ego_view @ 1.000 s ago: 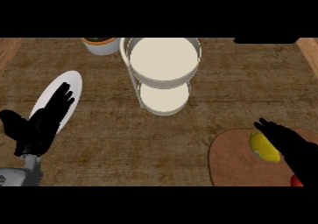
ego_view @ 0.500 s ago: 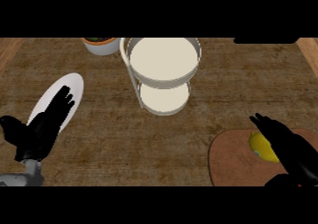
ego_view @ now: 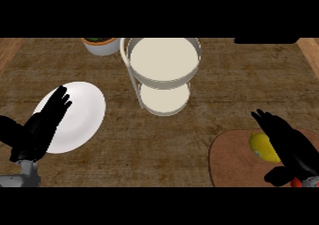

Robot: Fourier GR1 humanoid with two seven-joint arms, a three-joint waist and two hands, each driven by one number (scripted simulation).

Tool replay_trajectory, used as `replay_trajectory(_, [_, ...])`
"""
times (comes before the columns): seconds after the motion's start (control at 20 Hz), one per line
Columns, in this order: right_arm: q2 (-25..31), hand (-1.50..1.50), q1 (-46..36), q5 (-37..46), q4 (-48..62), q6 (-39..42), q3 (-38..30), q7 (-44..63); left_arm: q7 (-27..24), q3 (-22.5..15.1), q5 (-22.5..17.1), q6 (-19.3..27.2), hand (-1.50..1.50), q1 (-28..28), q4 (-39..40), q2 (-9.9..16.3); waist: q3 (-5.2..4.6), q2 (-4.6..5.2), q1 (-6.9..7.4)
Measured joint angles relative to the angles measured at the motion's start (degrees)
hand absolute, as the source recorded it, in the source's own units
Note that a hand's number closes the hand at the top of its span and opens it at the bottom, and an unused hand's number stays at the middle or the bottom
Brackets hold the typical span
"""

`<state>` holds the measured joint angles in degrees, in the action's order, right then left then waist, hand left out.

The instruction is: Pick the lemon from the cutting board and place it in the tiered basket

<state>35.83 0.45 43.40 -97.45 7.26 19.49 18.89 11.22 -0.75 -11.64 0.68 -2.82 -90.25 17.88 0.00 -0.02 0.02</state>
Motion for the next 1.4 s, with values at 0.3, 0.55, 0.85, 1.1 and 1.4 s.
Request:
replay_trajectory(0.3, [-0.92, 1.5, -1.23, 0.88, 5.02, 4.25, 0.24, -3.76, 0.13, 0.17, 0.9, -0.5, 0.0, -0.62, 0.64, -1.26, -0.22, -0.14, 0.12])
replay_trajectory(0.55, [-1.59, 1.5, -1.96, 6.01, 5.67, 4.67, 1.33, -5.8, -0.56, 1.36, 1.16, -1.67, 0.0, 0.22, 0.63, -1.52, -0.46, -0.32, 0.13])
replay_trajectory(0.85, [-3.71, 1.5, 2.36, 9.81, 5.31, 0.63, -1.08, -2.71, -0.23, 2.27, 1.85, -1.85, 0.0, -0.14, 0.67, -1.81, -0.56, -0.52, -0.27])
replay_trajectory(1.1, [-6.29, 1.5, 10.02, 11.52, -0.5, -2.85, -5.03, 8.11, 0.28, 2.93, 1.88, -1.36, 0.0, 0.16, 0.39, -1.89, -0.33, -0.52, -1.29])
replay_trajectory(1.4, [-9.63, 1.5, 13.77, 16.49, -11.41, -12.02, -7.3, 13.61, -0.69, 2.74, 2.34, -1.79, 0.0, 1.2, 0.42, -2.33, -0.1, -0.39, -1.26])
